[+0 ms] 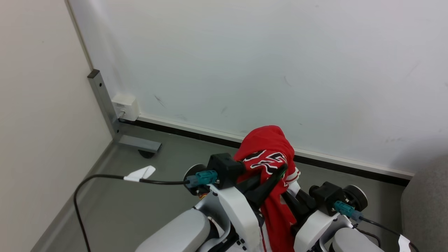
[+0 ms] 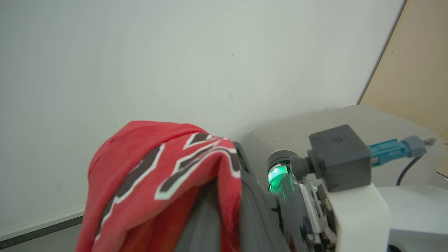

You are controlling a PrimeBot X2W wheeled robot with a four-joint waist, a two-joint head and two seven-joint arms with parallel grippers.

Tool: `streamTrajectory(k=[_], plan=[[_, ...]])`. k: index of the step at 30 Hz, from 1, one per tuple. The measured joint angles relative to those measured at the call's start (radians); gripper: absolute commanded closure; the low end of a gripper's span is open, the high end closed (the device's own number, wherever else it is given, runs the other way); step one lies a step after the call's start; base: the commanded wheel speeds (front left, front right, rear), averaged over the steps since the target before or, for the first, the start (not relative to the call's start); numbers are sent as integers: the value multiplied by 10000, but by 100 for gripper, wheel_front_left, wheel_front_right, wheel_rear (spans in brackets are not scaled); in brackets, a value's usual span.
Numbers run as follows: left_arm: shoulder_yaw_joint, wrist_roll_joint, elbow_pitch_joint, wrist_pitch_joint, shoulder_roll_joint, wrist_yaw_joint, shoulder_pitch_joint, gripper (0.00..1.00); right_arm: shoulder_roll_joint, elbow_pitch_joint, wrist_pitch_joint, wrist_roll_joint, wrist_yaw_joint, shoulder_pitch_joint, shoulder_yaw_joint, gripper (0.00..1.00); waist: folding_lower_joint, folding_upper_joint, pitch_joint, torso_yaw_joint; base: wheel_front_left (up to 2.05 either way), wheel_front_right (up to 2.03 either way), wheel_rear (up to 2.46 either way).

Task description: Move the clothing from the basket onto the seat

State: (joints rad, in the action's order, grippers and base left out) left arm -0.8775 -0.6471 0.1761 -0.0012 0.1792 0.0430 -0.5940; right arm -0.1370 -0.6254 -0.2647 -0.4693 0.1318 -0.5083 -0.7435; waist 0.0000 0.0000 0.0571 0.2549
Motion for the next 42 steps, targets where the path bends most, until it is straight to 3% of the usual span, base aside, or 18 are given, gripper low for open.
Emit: streamTrajectory(k=[16, 18, 19, 20, 21, 42], plan=[[276, -238, 719, -362, 247, -219, 290, 100, -393, 1724, 2, 399, 0, 622, 1423, 100, 0, 0, -226, -824, 0, 0, 0], [278, -238, 780, -445, 253, -228, 304, 56, -437, 1954, 4, 468, 0, 668, 1586, 100, 1, 0, -275, -998, 0, 0, 0], [286, -238, 800, -481, 255, -238, 304, 19, -451, 2082, 4, 493, 0, 680, 1682, 100, 1, 0, -299, -1088, 0, 0, 0], [284, -238, 821, -529, 257, -261, 304, 19, -464, 2197, 2, 531, 0, 690, 1760, 100, 0, 0, -323, -1181, 0, 0, 0], [291, -238, 842, -548, 255, -272, 306, 0, -485, 2299, 2, 581, 0, 709, 1837, 100, 0, 0, -348, -1280, 0, 0, 0], [263, 0, 401, -1187, 646, -443, 557, 0, -1172, 3421, 2, 1091, 0, 438, 3191, 100, 0, 0, -755, -3977, 0, 0, 0]])
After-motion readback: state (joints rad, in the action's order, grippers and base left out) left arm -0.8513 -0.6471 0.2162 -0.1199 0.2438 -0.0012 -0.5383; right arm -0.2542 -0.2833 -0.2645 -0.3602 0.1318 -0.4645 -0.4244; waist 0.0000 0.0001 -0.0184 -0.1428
